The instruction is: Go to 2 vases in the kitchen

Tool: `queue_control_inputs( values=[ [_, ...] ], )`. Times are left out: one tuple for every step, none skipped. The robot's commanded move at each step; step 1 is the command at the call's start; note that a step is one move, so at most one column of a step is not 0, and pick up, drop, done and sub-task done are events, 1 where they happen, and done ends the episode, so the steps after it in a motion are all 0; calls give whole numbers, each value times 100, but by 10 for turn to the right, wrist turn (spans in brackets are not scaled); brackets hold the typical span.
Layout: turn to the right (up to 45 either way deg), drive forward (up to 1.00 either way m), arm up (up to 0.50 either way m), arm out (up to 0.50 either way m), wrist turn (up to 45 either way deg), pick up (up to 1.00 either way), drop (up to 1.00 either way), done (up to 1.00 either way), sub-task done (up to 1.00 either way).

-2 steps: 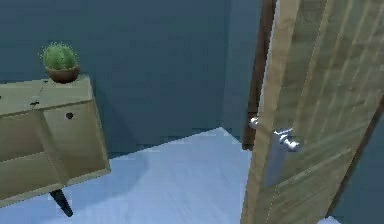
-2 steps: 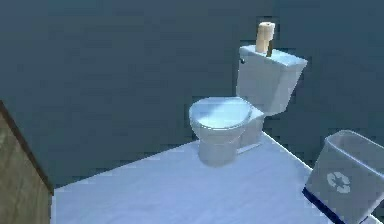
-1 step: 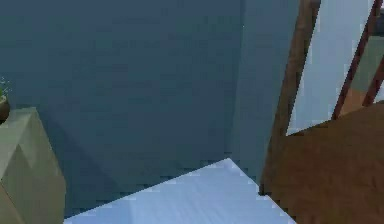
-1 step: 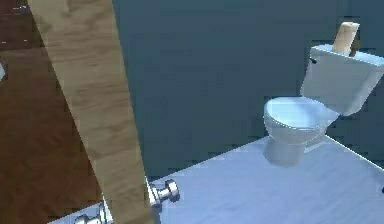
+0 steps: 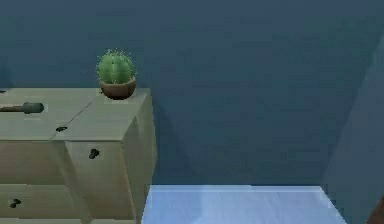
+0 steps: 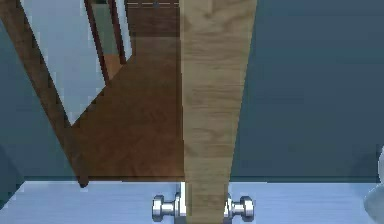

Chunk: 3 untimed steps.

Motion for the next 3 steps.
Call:
queue_control_inputs(
  values=[
    [0,30,0,0,0,0,0,0,0],
    [450,0,0,0,0,0,0,0,0],
    [330,0,0,0,0,0,0,0,0]
  ],
)
